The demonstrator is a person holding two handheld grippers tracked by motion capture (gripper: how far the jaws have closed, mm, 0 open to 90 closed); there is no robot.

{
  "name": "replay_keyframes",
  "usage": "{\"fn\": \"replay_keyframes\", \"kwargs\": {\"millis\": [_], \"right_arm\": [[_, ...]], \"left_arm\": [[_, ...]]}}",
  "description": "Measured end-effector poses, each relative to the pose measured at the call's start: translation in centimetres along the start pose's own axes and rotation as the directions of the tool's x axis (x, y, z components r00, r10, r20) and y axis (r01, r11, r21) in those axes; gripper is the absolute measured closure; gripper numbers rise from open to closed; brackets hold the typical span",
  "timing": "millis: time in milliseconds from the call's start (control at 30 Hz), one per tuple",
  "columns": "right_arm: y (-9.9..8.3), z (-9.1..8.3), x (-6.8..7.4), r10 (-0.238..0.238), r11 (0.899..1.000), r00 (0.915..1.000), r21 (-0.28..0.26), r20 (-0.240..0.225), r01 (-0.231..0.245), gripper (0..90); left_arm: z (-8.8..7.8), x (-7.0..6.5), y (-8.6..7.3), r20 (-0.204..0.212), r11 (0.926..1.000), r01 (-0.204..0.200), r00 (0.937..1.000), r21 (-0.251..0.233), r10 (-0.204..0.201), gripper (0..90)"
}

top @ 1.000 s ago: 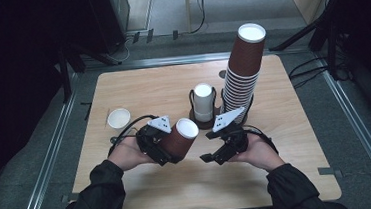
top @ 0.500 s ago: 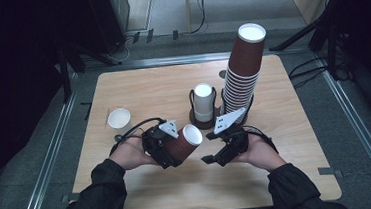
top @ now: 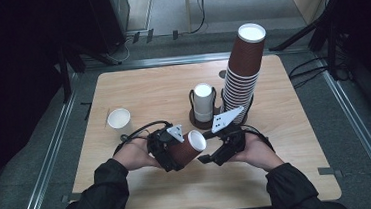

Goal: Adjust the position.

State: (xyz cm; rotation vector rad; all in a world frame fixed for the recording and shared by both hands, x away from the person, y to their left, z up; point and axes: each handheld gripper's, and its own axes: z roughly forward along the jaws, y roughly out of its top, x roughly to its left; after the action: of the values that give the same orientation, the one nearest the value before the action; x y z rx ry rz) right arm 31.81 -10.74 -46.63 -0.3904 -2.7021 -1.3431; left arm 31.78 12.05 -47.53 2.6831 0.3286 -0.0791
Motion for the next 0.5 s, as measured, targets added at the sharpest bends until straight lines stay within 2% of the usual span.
{"fn": "replay_keyframes", "kwargs": {"millis": [100,200,333,500], "right_arm": [[0.3,0.2,0.2,0.001,1.0,1.0,0.001,-0.01,-0.001,15.2],[0.5,0.5,0.2,-0.001,1.0,0.9997,0.001,-0.024,0.001,14.9],[0.7,1.0,0.3,0.014,1.0,0.999,0.015,-0.043,-0.013,14.9],[0.8,1.5,0.6,-0.002,1.0,0.9973,0.03,-0.073,0.004,18.7]], "left_arm": [[0.4,-0.2,0.4,0.013,0.9998,-0.012,0.9998,0.014,0.012,11.6],[0.7,-0.4,0.8,0.048,0.9995,-0.03,0.9984,0.014,0.029,11.5],[0.9,-0.6,1.1,0.051,0.9987,-0.046,0.9977,0.025,0.044,11.5],[1.1,-0.8,1.1,0.071,0.9981,-0.055,0.9961,0.028,0.053,11.4]]}}
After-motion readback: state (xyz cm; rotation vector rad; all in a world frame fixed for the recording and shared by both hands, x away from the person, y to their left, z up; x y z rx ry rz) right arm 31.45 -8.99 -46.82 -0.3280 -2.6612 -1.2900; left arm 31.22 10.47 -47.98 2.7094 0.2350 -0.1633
